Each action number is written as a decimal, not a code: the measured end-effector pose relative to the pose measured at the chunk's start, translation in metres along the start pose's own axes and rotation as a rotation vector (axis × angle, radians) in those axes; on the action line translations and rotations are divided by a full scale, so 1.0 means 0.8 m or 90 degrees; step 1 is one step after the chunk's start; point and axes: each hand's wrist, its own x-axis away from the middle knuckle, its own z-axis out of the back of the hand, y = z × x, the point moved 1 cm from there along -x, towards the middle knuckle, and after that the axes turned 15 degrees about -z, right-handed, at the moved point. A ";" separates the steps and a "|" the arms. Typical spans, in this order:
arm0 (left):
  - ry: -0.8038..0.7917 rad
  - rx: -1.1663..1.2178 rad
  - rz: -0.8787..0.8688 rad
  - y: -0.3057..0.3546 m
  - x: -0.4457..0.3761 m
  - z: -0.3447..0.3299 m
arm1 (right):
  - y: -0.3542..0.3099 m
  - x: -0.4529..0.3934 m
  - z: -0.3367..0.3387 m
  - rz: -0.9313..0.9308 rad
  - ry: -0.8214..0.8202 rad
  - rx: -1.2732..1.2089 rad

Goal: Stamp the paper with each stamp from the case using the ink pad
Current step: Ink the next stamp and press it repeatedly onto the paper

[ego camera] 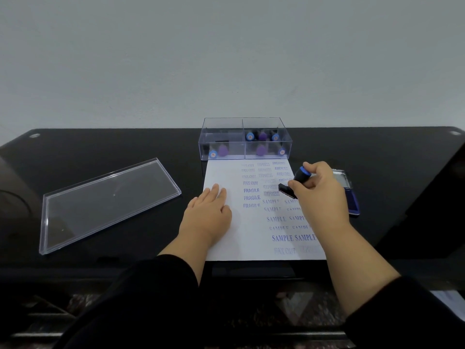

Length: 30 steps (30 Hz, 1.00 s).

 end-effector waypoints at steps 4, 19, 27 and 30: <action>0.002 -0.004 0.000 -0.002 0.000 -0.001 | 0.001 -0.007 0.013 -0.004 0.034 0.009; 0.007 -0.009 -0.003 -0.005 -0.004 -0.005 | 0.031 -0.029 0.054 -0.033 0.130 0.325; 0.002 -0.010 -0.005 -0.006 -0.005 -0.006 | 0.031 -0.025 0.051 -0.040 0.139 0.335; 0.006 -0.007 -0.003 -0.006 -0.004 -0.006 | 0.030 -0.024 0.051 -0.040 0.140 0.347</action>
